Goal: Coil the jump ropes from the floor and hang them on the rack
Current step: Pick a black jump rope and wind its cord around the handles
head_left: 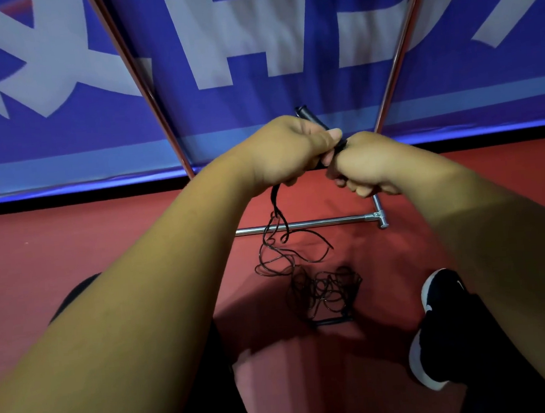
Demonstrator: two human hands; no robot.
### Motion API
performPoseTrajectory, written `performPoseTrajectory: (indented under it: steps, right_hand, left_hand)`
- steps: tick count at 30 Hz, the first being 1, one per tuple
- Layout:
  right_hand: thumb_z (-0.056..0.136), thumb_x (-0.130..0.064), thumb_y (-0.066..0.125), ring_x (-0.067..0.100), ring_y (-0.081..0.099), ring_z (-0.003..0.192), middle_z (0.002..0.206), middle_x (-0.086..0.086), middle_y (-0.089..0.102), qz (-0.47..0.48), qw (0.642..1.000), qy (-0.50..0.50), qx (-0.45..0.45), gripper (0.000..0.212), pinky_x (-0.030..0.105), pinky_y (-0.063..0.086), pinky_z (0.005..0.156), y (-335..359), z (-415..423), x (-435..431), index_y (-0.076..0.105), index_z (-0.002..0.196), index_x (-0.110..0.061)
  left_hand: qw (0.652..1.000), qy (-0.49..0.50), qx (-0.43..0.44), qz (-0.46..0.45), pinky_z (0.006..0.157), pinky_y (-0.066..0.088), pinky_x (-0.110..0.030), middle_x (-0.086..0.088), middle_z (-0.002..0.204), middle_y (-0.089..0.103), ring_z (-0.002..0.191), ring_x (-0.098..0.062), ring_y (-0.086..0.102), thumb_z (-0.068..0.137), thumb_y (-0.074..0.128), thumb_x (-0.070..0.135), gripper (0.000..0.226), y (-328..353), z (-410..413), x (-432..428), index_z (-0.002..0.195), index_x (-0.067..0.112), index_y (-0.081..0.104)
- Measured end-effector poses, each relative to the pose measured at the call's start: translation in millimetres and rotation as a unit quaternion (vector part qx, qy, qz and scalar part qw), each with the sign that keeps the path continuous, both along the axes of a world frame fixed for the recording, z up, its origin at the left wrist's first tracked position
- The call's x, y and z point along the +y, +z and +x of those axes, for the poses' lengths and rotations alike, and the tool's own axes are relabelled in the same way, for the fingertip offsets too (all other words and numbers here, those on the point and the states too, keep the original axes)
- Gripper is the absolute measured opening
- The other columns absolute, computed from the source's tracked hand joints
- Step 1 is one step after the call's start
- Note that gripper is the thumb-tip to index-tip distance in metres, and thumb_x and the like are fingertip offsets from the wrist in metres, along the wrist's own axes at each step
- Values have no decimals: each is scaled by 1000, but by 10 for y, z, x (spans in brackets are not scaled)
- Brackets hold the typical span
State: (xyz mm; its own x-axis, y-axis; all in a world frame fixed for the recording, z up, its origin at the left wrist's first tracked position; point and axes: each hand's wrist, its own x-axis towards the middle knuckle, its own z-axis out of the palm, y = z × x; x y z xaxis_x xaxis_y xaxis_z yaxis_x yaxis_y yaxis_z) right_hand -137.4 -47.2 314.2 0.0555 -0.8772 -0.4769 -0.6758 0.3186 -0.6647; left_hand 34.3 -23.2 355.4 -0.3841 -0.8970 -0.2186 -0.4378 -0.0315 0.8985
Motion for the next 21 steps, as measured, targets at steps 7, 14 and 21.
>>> performPoseTrajectory:
  steps: [7, 14, 21]
  right_hand:
    - [100, -2, 52, 6, 23, 44, 64, 4, 44, 78, 957, -14, -279, 22, 17, 14, 38, 158, 1, 17, 63, 87, -17]
    - [103, -6, 53, 0, 23, 45, 69, -2, 40, 155, 911, 37, -381, 10, 16, 14, 35, 276, -75, 107, 61, 97, -6]
    - [98, -51, 67, 0, 25, 42, 70, 0, 45, 160, 902, -24, -400, 36, 14, 18, 31, 207, 95, 130, 52, 103, -19]
  left_hand:
    - [1000, 2, 19, -2, 49, 23, -27, 7, 55, 37, 49, -14, 25, 108, 53, 40, 38, 31, 136, -70, 89, 10, 65]
    - [998, -27, -59, 27, 53, 35, -30, 1, 65, 44, 53, -15, 36, 109, 50, 43, 39, -34, 240, -82, 86, 16, 67]
    - [988, -89, -60, 112, 73, 57, -31, -12, 86, 70, 74, -16, 70, 113, 43, 20, 30, -89, 342, -31, 108, 2, 67]
